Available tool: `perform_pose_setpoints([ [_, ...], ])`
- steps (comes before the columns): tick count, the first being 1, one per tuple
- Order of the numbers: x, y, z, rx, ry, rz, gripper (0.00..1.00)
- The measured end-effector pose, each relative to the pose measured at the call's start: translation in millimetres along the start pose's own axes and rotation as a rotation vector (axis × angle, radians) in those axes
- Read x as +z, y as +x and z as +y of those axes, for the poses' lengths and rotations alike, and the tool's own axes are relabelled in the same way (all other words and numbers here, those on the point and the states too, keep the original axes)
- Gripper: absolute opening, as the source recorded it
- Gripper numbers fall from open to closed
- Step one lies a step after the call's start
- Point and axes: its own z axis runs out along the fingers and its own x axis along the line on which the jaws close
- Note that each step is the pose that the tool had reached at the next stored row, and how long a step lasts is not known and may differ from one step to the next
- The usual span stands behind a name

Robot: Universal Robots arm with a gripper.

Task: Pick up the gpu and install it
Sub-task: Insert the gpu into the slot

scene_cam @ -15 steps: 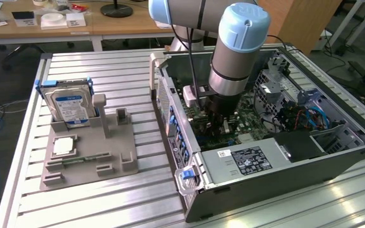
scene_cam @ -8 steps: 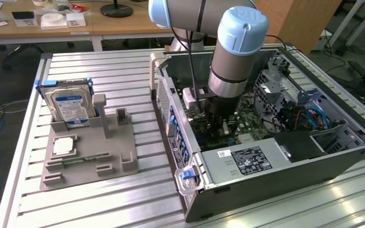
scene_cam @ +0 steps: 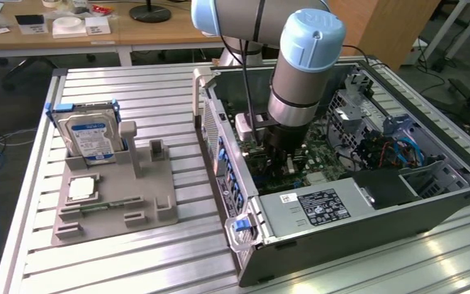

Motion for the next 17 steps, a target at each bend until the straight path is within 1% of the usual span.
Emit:
perform_pose_setpoints([
  [2, 0.1, -0.1, 0.1, 0.0, 0.0004, -0.0006, 0.28],
  [3, 1.3, -0.3, 0.1, 0.0, 0.002, -0.0033, 0.29],
  [4, 0.8, -0.2, 0.1, 0.0, 0.002, -0.002, 0.29],
  [5, -0.4, -0.1, 0.1, 0.0, 0.0019, -0.0004, 0.35],
  [6, -1.6, -0.2, 0.0, 0.0, 0.0033, -0.0005, 0.35],
  [11, -14.3, -0.8, -0.7, -0.001, 0.0154, -0.0009, 0.35],
  [17, -30.4, -1.7, -1.5, -0.001, 0.0257, -0.0013, 0.35],
])
